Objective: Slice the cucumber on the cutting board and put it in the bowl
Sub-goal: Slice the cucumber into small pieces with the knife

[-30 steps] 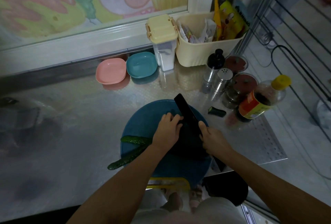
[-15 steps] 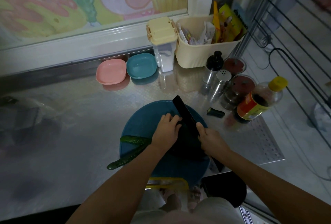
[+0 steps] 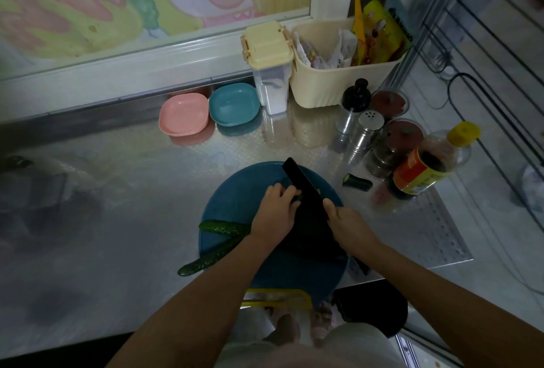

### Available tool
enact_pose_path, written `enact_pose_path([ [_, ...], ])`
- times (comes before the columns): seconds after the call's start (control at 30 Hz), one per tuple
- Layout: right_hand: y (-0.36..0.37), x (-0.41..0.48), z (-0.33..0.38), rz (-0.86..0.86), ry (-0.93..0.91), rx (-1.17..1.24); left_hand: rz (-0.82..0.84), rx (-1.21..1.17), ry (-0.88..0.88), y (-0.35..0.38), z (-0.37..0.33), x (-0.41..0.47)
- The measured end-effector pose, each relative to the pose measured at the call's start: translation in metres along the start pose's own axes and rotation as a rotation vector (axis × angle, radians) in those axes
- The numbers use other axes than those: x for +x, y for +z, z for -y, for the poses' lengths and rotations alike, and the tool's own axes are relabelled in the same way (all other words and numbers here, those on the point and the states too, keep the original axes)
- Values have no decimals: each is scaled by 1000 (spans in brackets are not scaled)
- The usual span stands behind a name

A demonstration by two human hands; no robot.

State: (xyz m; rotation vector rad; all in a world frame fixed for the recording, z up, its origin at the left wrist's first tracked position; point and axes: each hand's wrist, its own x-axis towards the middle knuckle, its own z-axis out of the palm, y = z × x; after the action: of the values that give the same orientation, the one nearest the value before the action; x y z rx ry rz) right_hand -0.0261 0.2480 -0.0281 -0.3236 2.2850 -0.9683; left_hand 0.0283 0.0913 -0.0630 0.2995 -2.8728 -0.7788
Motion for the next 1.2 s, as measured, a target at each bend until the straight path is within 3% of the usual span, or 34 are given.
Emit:
enact_pose_path([
  [0.4, 2, -2, -3, -33, 57, 156, -46, -11, -81, 4, -5, 2],
  [1.2, -1, 3, 1, -18, 105, 171, -51, -8, -60, 3, -5, 1],
])
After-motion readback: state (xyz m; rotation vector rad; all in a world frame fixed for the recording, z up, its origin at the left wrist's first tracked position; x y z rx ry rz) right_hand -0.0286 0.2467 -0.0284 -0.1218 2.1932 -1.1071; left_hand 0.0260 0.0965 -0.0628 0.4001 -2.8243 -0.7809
